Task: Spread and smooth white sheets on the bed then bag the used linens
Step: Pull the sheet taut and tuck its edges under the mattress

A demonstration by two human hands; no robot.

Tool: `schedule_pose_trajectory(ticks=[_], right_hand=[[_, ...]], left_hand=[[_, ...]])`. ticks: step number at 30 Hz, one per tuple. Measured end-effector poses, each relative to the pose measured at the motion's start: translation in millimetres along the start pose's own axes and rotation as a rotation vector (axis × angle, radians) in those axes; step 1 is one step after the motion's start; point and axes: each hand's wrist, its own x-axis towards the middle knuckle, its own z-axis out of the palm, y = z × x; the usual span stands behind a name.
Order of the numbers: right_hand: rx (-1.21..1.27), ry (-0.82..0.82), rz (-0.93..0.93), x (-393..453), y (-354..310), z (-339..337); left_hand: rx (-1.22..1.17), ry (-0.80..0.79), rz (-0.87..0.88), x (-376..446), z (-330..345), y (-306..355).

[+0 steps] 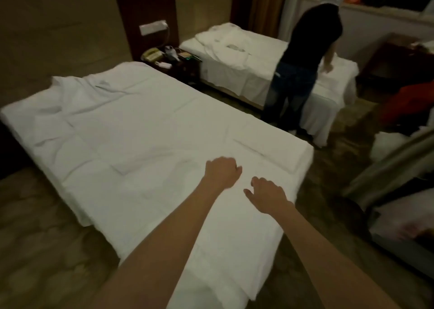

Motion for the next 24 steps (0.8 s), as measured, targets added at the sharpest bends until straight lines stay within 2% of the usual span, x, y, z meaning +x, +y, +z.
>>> schedule_pose_trajectory(ticks=[6, 12, 17, 24], right_hand=[[0.086, 0.184, -0.174, 24, -49, -55], [0.116, 0.252, -0.321, 36, -67, -85], [0.040, 0.185, -0.426, 57, -33, -65], [-0.146, -0.075, -0.583, 45, 54, 12]], left_hand=[[0.115, -0.143, -0.132, -46, 54, -58], [0.113, -0.196, -0.260, -78, 72, -64], [0.074, -0.043, -0.411, -62, 45, -39], [-0.044, 0.202, -0.634, -59, 11, 33]])
